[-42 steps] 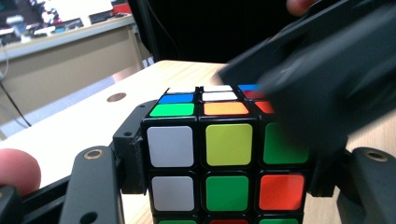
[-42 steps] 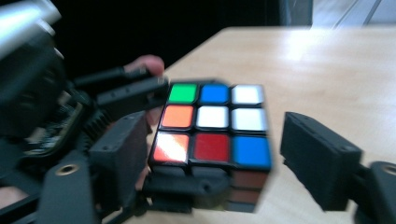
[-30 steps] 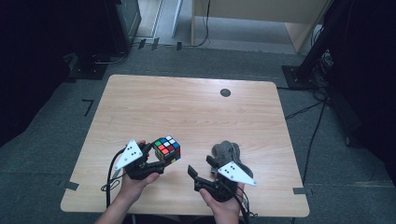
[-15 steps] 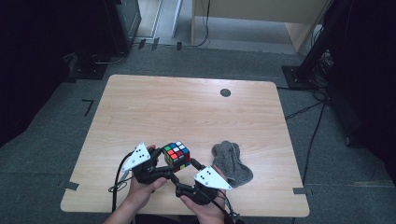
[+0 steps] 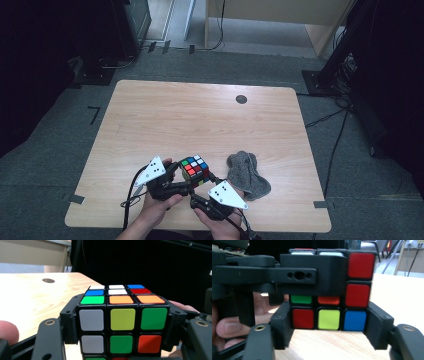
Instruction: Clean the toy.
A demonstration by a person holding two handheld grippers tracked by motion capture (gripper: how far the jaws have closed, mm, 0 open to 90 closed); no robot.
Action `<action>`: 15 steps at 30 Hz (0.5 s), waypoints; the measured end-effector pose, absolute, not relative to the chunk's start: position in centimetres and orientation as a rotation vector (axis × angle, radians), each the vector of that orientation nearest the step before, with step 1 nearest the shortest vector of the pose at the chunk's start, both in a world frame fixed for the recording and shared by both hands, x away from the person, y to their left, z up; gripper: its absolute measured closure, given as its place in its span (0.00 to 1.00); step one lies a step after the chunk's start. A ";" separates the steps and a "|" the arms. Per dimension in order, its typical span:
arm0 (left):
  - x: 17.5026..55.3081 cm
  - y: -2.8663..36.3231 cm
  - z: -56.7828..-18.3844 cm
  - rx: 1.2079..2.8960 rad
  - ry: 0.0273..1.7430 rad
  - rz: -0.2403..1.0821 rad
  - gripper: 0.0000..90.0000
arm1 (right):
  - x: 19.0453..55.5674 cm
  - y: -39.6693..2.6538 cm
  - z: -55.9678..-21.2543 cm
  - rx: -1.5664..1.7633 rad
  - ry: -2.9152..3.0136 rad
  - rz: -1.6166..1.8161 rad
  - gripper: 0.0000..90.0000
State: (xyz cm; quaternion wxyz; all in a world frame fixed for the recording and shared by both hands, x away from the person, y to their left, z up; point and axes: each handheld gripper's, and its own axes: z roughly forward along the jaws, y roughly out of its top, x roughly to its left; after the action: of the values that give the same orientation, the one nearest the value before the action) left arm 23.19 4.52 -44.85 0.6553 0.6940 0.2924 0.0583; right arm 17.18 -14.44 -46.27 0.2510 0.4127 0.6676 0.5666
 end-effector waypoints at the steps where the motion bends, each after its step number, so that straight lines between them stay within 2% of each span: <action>1: 23.2 4.6 -44.8 1.572 0.657 0.134 0.36 | 17.2 -14.5 -46.2 1.123 1.822 1.552 0.38; 5: 23.1 4.9 -44.6 1.553 0.631 0.153 0.34 | 17.2 -14.7 -45.9 1.102 1.855 1.563 0.38; 10: 23.5 6.4 -43.7 1.490 0.616 0.182 0.27 | 17.7 -15.7 -46.4 1.149 1.889 1.520 0.38; 15: 24.6 8.0 -44.2 1.527 0.604 0.203 0.25 | 18.2 -17.6 -45.8 1.117 1.911 1.482 0.38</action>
State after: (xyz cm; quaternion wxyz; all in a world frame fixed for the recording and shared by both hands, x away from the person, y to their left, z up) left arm 24.63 8.00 -44.15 0.6768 0.6795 0.2686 0.0902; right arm 18.15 -17.62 -45.83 0.2366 0.4075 0.6968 0.5407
